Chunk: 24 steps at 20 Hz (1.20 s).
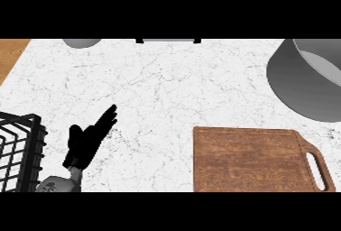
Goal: Pick the tomato from the cutting board and place it in the pot
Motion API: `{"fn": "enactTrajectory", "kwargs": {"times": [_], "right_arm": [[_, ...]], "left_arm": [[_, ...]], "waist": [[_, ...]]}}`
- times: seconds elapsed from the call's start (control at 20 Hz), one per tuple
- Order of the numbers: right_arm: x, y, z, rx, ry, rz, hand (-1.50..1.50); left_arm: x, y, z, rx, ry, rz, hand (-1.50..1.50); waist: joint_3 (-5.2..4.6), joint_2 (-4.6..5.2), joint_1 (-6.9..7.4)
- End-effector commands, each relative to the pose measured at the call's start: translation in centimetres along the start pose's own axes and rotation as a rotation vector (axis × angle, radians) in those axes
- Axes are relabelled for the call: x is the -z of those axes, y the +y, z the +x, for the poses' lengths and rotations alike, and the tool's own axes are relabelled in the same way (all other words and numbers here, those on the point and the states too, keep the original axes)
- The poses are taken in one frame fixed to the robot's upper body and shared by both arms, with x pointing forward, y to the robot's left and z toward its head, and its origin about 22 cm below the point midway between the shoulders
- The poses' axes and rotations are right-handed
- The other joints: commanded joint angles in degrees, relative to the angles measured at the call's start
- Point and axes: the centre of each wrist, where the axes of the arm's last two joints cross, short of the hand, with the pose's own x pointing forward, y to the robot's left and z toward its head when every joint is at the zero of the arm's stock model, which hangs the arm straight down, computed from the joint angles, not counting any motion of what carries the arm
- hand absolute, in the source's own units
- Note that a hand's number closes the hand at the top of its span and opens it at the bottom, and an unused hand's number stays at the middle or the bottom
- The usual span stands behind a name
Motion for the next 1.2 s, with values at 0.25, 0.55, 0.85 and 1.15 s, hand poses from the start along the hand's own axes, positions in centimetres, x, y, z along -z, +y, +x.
{"fn": "enactTrajectory", "kwargs": {"times": [0.25, 0.55, 0.85, 1.15], "right_arm": [[6.3, 1.6, 9.6, -0.157, 0.033, 0.081, 1.50], [9.8, 4.9, 10.5, -0.263, 0.070, 0.163, 1.50], [10.5, 8.9, 10.8, -0.490, 0.093, 0.209, 1.50], [11.3, 11.0, 11.4, -0.765, 0.180, 0.278, 1.50]], "left_arm": [[0.1, 0.2, 0.7, 0.001, -0.005, -0.015, 0.00], [1.4, -0.5, 0.6, 0.005, -0.008, -0.019, 0.00], [1.9, -0.9, 2.1, 0.008, -0.037, -0.049, 0.00], [1.5, -1.0, 1.0, 0.025, -0.026, -0.047, 0.00]], "waist": [[0.03, 0.25, 1.27], [0.09, 0.66, 2.15], [0.10, 1.03, 3.13], [0.13, 1.14, 3.80]]}}
